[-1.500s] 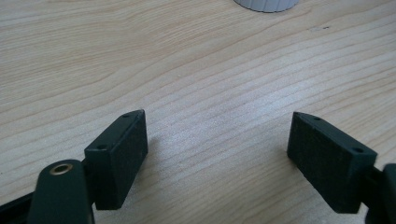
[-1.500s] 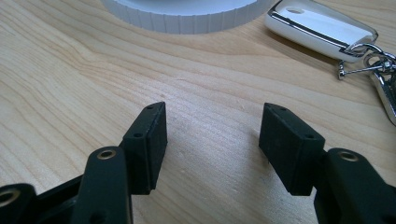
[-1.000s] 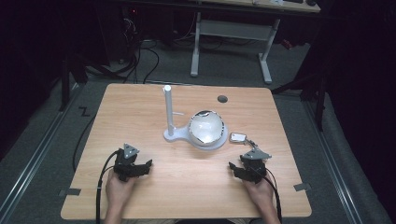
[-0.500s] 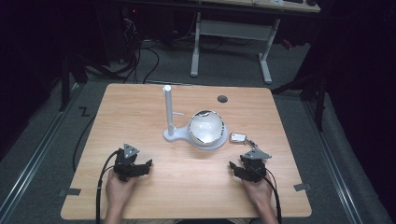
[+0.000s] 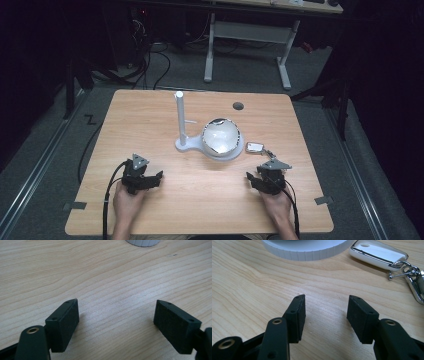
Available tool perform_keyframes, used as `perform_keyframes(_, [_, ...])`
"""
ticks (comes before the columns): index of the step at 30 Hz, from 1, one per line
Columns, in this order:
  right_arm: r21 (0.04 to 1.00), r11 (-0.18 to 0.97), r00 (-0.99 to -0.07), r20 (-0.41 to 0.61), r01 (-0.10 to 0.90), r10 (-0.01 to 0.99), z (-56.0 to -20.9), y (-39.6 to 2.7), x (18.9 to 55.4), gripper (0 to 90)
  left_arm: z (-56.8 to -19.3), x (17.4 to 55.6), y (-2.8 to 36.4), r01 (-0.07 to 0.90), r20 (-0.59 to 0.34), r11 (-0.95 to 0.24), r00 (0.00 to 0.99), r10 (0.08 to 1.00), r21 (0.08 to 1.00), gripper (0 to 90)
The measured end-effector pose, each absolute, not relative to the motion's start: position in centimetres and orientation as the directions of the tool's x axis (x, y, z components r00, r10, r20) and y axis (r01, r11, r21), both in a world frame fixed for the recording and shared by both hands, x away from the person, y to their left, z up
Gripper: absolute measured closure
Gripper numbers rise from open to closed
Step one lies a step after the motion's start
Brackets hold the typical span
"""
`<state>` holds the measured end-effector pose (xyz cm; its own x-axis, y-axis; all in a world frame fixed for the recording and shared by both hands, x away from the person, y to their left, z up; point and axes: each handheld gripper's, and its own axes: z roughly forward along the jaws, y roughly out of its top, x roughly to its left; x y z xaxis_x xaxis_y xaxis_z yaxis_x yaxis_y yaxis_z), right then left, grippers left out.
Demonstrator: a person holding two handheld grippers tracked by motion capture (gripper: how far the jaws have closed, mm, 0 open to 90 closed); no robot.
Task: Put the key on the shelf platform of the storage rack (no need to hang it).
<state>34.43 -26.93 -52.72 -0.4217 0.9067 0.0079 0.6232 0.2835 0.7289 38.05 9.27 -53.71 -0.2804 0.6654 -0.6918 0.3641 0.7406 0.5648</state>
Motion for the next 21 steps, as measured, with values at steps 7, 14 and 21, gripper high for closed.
perform_keyframes(7, [0.748, 0.285, -0.437, 0.007, 0.599, 0.899, -52.3, -26.7, 33.8, 52.0, -53.6, 38.1, 9.2, 0.360, -0.696, 0.748, -0.290, 0.657, 0.557, 21.0])
perform_keyframes(14, [0.757, 0.263, -0.435, 0.031, 0.598, 0.900, -52.1, -27.0, 33.2, 52.7, -53.7, 38.1, 9.3, 0.363, -0.694, 0.745, -0.286, 0.661, 0.560, 20.9])
perform_keyframes(21, [0.762, 0.255, -0.431, 0.036, 0.596, 0.901, -51.8, -27.7, 32.3, 52.7, -53.7, 38.1, 9.3, 0.362, -0.695, 0.746, -0.288, 0.659, 0.558, 20.9])
